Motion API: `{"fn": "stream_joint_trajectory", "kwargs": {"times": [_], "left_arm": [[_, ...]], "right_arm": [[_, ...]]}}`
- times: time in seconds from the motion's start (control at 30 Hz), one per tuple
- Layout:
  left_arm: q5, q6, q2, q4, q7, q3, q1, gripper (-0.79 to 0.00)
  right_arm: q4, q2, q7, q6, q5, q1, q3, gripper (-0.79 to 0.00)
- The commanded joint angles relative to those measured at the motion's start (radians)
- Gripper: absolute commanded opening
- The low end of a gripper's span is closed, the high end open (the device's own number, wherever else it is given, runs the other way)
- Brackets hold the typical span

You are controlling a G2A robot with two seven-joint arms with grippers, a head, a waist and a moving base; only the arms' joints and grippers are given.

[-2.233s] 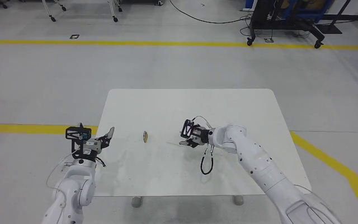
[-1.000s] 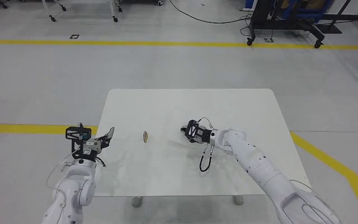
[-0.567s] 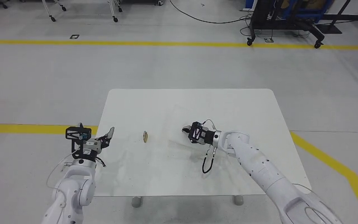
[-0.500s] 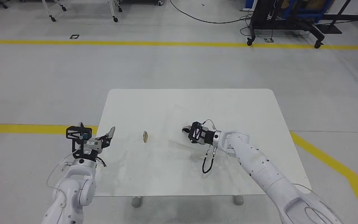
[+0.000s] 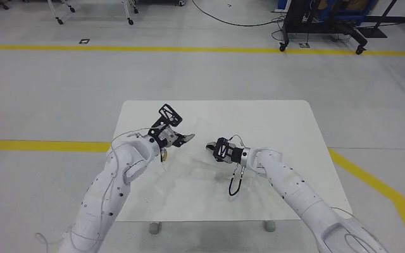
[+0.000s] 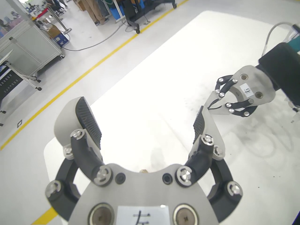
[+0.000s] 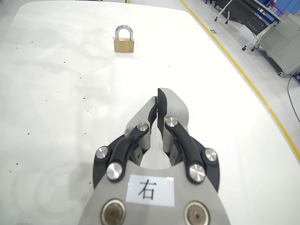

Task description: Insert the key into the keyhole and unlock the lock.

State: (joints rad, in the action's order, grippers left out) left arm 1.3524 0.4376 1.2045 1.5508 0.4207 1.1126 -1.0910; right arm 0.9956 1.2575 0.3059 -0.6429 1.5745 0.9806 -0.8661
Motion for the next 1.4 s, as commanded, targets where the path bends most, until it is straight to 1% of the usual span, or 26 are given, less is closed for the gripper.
{"fn": "stream_joint_trajectory", "kwargs": {"times": [0.0,0.07,0.17,0.23,0.33,0.6,0.7,0.87,0.97,1.03,1.1,1.2,1.3,1.37], "left_arm": [[0.019,0.005,0.012,-0.058,0.023,-0.059,0.060,0.000],[0.035,-0.005,0.024,-0.121,0.032,-0.104,0.102,0.000],[0.069,-0.044,0.043,-0.213,0.032,-0.163,0.150,0.000],[0.093,-0.090,0.056,-0.270,0.020,-0.195,0.172,0.000],[0.092,-0.123,0.074,-0.341,0.010,-0.234,0.198,0.000],[0.132,-0.135,0.112,-0.485,0.010,-0.318,0.250,0.000],[0.138,-0.148,0.124,-0.534,0.010,-0.334,0.265,0.000],[0.128,-0.167,0.137,-0.578,-0.019,-0.335,0.287,0.000],[0.111,-0.186,0.133,-0.564,-0.063,-0.301,0.286,0.000],[0.097,-0.186,0.120,-0.526,-0.099,-0.258,0.271,0.000],[0.091,-0.176,0.101,-0.468,-0.122,-0.204,0.241,0.000],[0.090,-0.151,0.068,-0.344,-0.133,-0.109,0.167,0.000],[0.100,-0.131,0.035,-0.208,-0.119,-0.009,0.066,0.000],[0.102,-0.114,0.019,-0.131,-0.094,0.041,-0.004,0.000]], "right_arm": [[0.000,0.000,0.000,0.000,0.000,0.000,0.000,-0.785],[0.000,0.000,0.000,0.000,0.000,0.000,0.000,-0.785],[0.000,0.000,0.000,0.000,0.000,0.000,0.000,-0.785],[0.000,0.000,0.000,0.000,0.000,0.000,0.000,-0.785],[0.000,0.000,0.000,0.000,0.000,0.000,0.000,-0.785],[0.000,0.000,0.000,0.000,0.000,0.000,0.000,-0.785],[0.000,0.000,0.000,0.000,0.000,0.000,0.000,-0.785],[0.000,0.000,0.000,0.000,0.000,0.000,0.000,-0.785],[0.000,0.000,0.000,0.000,0.000,0.000,0.000,-0.785],[0.000,0.000,0.000,0.000,0.000,0.000,0.000,-0.785],[0.000,0.000,0.000,0.000,0.000,0.000,0.000,-0.785],[0.000,0.000,0.000,0.000,0.000,0.000,0.000,-0.785],[0.000,0.000,0.000,0.000,0.000,0.000,0.000,-0.785],[0.000,0.000,0.000,0.000,0.000,0.000,0.000,-0.785]]}}
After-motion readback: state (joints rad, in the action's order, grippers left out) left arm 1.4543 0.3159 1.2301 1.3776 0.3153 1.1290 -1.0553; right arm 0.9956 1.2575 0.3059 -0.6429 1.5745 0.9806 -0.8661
